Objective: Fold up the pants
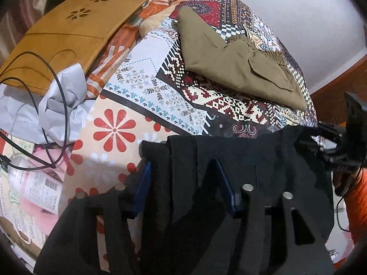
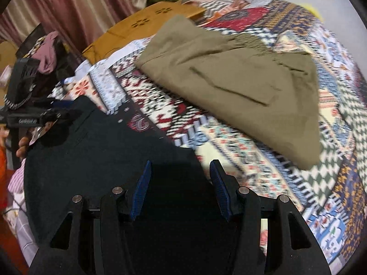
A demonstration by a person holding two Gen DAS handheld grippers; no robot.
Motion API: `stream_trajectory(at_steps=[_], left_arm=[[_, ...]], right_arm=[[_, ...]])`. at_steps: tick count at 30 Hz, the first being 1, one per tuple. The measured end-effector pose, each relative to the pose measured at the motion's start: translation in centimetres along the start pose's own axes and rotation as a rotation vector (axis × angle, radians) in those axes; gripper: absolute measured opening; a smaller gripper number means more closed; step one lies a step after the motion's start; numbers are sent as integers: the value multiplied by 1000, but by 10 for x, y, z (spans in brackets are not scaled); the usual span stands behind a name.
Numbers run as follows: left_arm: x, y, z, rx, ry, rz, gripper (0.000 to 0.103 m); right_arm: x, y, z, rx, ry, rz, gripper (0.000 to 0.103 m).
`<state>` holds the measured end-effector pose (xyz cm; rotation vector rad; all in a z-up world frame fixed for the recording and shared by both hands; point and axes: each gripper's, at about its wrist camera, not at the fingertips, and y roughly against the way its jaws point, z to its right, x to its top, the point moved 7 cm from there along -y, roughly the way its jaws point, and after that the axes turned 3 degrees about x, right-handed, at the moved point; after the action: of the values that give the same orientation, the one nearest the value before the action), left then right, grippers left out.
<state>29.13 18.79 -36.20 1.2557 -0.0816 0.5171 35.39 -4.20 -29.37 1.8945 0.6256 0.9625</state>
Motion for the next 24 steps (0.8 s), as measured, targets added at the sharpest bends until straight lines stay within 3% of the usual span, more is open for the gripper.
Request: stream_trajectory(at_steps=[2, 3, 5, 7, 16, 24], left_arm=[[1, -2, 3, -13, -7, 1, 43], [2, -1, 5, -4, -14, 7, 40], [3, 1, 7, 13, -27, 24, 32], [4, 5, 11, 48, -53, 51, 22], [11, 26, 32, 207, -189, 174, 13], [51, 46, 32, 285, -223, 264, 12]], right_arm=[[-1, -5, -7, -9, 28, -7, 44], [-1, -6, -8, -5, 34, -7, 38], [-1, -7, -10, -14, 33, -2, 15], [-1, -7, -13, -60, 69, 27, 8], [14, 17, -16, -144, 126, 157, 4], [50, 28, -6, -198, 126, 238, 4]])
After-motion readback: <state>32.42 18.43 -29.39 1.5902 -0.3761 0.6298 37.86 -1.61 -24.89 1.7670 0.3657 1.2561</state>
